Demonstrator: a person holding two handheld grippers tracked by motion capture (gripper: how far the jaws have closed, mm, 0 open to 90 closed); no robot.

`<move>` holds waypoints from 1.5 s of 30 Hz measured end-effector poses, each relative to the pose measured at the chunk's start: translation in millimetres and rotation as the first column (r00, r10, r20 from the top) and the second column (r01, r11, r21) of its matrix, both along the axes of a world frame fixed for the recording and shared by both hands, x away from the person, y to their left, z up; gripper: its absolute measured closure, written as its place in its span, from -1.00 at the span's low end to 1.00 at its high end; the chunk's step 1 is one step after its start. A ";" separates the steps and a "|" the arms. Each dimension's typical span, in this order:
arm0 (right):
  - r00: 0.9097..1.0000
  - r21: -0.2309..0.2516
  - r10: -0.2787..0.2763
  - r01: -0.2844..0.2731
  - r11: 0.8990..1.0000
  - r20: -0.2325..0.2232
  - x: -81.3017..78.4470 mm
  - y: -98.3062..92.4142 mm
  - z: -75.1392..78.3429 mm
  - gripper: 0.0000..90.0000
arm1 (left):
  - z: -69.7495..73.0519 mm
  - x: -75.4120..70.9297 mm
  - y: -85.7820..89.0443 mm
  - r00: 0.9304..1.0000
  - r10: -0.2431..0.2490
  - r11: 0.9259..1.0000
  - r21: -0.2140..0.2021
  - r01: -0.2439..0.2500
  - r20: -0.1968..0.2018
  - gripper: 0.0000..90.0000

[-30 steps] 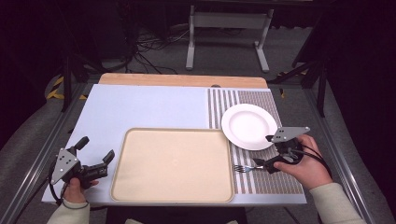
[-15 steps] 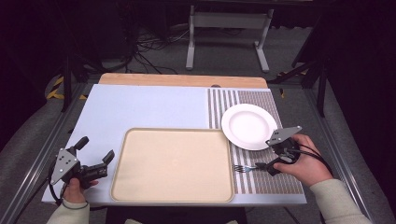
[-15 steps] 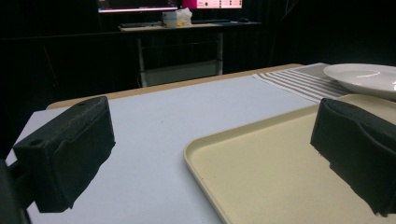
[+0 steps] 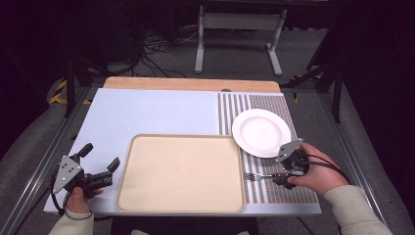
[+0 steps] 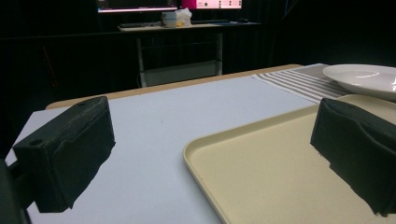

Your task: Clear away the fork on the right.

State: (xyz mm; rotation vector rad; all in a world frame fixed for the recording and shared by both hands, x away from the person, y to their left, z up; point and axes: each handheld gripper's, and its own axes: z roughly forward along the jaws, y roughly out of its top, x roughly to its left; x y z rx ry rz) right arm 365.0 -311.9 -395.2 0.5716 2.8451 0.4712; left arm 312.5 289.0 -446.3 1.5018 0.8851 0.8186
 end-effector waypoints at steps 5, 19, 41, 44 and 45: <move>0.998 -0.078 0.059 -0.060 0.995 -0.013 3.6 -0.7 -3.8 -0.38 | -0.1 0.1 -0.2 1.000 -0.004 1.000 0.000 0.004 0.000 -1.00; 0.972 -0.280 0.197 -0.227 0.933 -0.131 14.9 5.5 -9.1 0.17 | 0.0 0.1 1.1 1.000 -0.016 1.000 -0.011 0.016 -0.002 -1.00; 0.934 -0.299 0.301 -0.348 0.889 -0.194 23.2 10.6 -17.2 0.71 | 0.6 -0.9 1.4 0.999 -0.032 0.999 -0.020 0.032 0.008 -1.00; 0.933 -0.296 0.303 -0.351 0.888 -0.194 22.6 10.5 -17.2 0.71 | 0.7 -0.9 1.3 1.000 -0.030 0.999 -0.019 0.030 0.008 -1.00; 0.933 -0.296 0.303 -0.350 0.889 -0.193 22.5 10.4 -17.2 0.72 | 0.7 -0.8 1.2 1.000 -0.030 0.999 -0.019 0.030 0.007 -1.00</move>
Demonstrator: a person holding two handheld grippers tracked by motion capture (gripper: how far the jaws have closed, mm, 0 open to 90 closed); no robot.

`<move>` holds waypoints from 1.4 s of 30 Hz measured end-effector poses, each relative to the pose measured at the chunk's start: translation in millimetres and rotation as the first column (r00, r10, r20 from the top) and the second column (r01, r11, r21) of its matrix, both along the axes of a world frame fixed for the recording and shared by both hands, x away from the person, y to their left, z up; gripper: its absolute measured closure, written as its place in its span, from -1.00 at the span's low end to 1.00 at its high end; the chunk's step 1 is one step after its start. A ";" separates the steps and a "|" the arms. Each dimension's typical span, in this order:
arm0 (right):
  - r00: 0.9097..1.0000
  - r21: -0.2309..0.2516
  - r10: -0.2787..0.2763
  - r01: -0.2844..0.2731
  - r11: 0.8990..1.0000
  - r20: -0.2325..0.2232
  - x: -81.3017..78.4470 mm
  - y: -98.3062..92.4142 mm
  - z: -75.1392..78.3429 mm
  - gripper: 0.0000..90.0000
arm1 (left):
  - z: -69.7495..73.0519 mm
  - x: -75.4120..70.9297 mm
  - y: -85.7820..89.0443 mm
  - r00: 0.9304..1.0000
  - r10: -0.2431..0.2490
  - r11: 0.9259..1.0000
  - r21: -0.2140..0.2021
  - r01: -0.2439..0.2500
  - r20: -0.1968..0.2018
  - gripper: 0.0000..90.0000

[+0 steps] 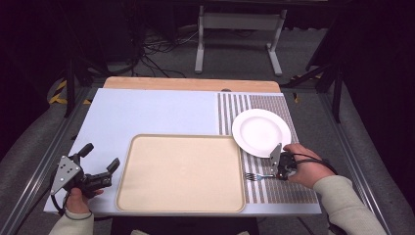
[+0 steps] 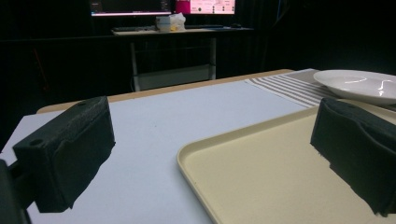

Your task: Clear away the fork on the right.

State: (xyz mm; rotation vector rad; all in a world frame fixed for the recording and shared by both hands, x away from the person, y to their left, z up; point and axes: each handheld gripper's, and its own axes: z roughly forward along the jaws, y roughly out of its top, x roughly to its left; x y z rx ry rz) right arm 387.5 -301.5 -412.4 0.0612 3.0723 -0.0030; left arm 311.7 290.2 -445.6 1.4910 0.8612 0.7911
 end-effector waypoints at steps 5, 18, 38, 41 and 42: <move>1.000 0.009 -0.003 0.003 1.000 0.012 -0.5 -1.1 0.7 0.72 | -0.1 0.4 0.1 1.000 0.002 1.000 -0.002 -0.002 -0.001 -1.00; 0.999 0.037 -0.035 0.033 0.999 0.040 -1.6 0.9 32.2 0.72 | -0.2 0.1 0.2 1.000 0.002 1.000 -0.002 -0.002 -0.005 -1.00; 0.986 0.112 -0.151 0.142 0.984 0.078 -4.0 15.4 60.2 0.72 | 0.0 2.2 -1.5 1.000 0.001 1.000 -0.002 -0.001 -0.004 -1.00; 0.981 0.126 -0.178 0.167 0.978 0.077 -4.5 17.7 61.8 0.72 | 0.0 2.1 -1.2 1.000 0.003 1.000 -0.003 -0.003 -0.005 -1.00; 0.979 0.134 -0.192 0.181 0.974 0.068 -4.4 18.6 62.3 0.72 | 0.1 2.1 -1.2 1.000 0.003 1.000 -0.003 -0.003 -0.004 -1.00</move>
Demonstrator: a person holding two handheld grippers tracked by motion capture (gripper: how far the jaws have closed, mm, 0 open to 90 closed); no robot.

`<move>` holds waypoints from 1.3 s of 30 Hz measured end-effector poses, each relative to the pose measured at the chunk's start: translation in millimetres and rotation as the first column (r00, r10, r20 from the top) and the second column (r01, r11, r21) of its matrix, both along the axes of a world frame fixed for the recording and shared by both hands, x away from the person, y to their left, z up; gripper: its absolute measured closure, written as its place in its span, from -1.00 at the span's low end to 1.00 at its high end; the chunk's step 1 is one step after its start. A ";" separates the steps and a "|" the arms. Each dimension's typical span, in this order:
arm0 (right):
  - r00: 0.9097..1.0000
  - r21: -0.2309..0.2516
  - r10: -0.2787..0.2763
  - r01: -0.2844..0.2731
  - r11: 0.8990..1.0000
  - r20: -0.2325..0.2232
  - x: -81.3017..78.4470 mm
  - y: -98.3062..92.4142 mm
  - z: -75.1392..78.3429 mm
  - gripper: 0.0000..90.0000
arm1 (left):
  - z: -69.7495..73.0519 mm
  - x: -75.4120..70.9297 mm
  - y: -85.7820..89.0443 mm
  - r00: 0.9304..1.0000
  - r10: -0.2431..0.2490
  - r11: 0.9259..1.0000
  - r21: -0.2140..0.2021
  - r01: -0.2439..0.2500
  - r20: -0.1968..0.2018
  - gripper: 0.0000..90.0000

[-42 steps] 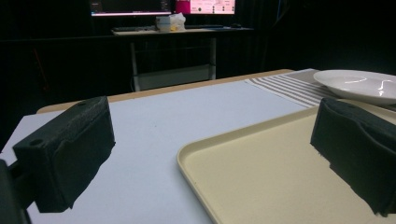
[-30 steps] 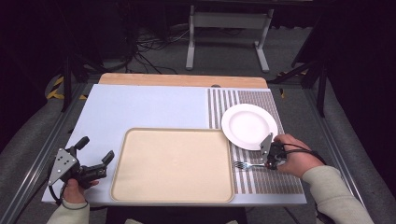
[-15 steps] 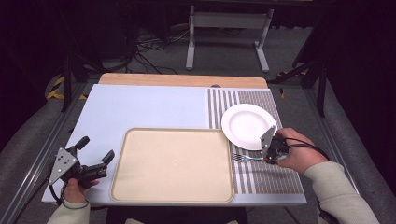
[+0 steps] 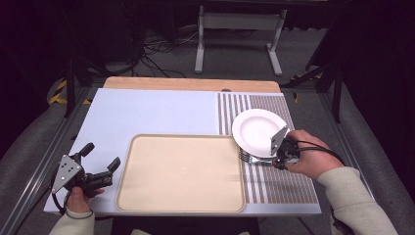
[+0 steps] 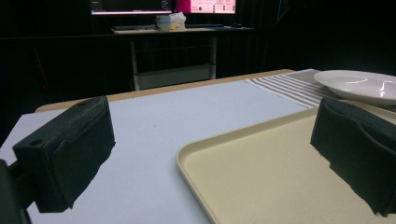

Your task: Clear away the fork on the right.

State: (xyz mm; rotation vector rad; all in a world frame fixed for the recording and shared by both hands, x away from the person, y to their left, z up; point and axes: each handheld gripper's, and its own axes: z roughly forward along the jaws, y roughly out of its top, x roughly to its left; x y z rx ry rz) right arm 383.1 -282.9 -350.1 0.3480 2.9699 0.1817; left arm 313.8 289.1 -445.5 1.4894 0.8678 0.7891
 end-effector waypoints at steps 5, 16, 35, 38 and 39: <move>0.995 0.053 -0.099 0.100 0.994 -0.031 -2.2 7.9 -1.6 0.72 | 0.0 0.0 -0.1 1.000 -0.001 1.000 0.002 0.001 0.000 -1.00; 0.945 0.155 -0.313 0.325 0.933 -0.097 -2.9 22.7 2.2 0.72 | -0.1 0.2 -0.4 1.000 -0.003 1.000 0.003 0.003 -0.002 -1.00; 0.810 0.209 -0.543 0.584 0.785 -0.222 -4.8 53.4 -3.0 0.72 | 0.2 0.0 -0.5 1.000 -0.001 1.000 0.006 0.001 -0.003 -1.00; 0.783 0.211 -0.573 0.619 0.757 -0.242 -5.4 60.4 -4.9 0.72 | 0.2 0.0 -0.7 1.000 -0.002 1.000 0.008 0.002 -0.003 -1.00; 0.772 0.211 -0.586 0.633 0.745 -0.247 -5.6 62.7 -5.2 0.72 | 0.2 0.0 -0.7 1.000 -0.003 1.000 0.008 0.003 -0.003 -1.00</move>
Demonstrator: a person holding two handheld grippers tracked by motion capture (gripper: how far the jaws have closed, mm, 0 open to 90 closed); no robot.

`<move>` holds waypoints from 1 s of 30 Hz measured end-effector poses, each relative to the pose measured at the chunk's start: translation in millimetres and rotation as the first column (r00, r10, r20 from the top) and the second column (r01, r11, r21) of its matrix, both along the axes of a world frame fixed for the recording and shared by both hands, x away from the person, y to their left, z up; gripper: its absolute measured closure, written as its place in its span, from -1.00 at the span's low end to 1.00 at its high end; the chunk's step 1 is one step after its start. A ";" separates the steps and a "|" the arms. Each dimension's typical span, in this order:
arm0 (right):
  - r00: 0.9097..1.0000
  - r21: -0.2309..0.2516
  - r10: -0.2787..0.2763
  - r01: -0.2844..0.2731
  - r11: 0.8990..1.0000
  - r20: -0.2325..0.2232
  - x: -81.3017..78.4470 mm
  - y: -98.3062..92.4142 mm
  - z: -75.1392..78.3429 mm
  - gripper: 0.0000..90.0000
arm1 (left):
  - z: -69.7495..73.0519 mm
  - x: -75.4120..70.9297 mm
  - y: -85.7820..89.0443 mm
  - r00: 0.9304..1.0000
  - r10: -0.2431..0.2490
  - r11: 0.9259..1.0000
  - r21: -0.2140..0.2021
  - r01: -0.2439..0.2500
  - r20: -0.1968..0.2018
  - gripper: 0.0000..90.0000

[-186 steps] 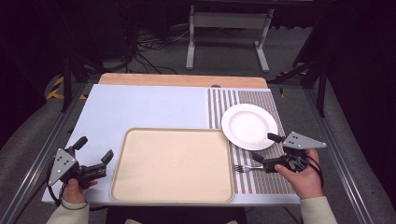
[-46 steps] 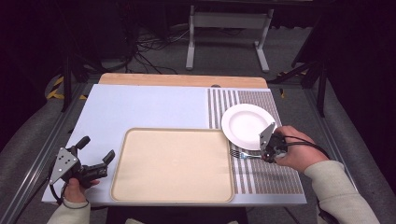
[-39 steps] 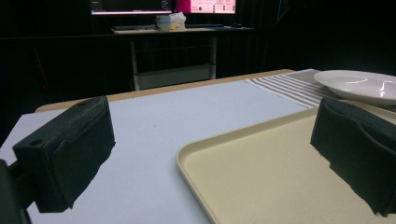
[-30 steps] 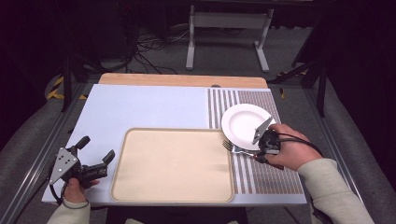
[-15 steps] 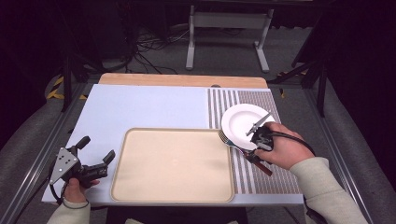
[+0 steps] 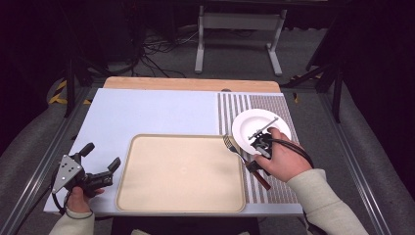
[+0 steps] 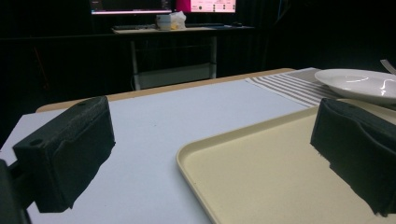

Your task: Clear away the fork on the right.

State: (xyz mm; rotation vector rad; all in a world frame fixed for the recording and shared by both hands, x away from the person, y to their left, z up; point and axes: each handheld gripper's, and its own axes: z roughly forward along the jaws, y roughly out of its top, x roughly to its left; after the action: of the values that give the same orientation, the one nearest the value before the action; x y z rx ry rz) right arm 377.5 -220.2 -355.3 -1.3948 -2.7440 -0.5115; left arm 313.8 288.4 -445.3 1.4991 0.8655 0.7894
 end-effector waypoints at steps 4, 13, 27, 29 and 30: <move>0.999 -0.005 -0.034 0.034 0.999 -0.009 0.0 8.6 -1.7 0.72 | 0.2 -0.1 0.1 1.000 0.001 1.000 0.000 -0.001 0.001 -1.00; 0.993 -0.028 -0.105 0.104 0.994 -0.046 -0.2 27.7 -10.6 0.72 | 0.0 0.0 -0.2 1.000 0.001 1.000 0.001 -0.001 0.001 -1.00; 0.984 -0.020 -0.168 0.167 0.986 -0.053 0.4 45.2 -23.2 0.72 | 0.2 0.0 0.2 1.000 0.002 1.000 0.001 -0.002 0.001 -1.00; 0.984 -0.039 -0.174 0.172 0.984 -0.045 0.6 48.9 -26.9 0.72 | 0.1 -0.1 0.3 1.000 0.002 1.000 0.000 -0.002 0.001 -1.00; 0.983 -0.042 -0.177 0.175 0.984 -0.044 0.8 50.1 -27.9 0.72 | 0.1 -0.1 0.4 1.000 0.003 1.000 0.000 -0.003 0.000 -1.00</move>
State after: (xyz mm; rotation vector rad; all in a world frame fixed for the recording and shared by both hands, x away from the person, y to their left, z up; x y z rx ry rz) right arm 378.3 -170.1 -383.2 -1.6464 -2.6214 -0.4272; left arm 313.7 288.7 -445.2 1.4980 0.8673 0.7914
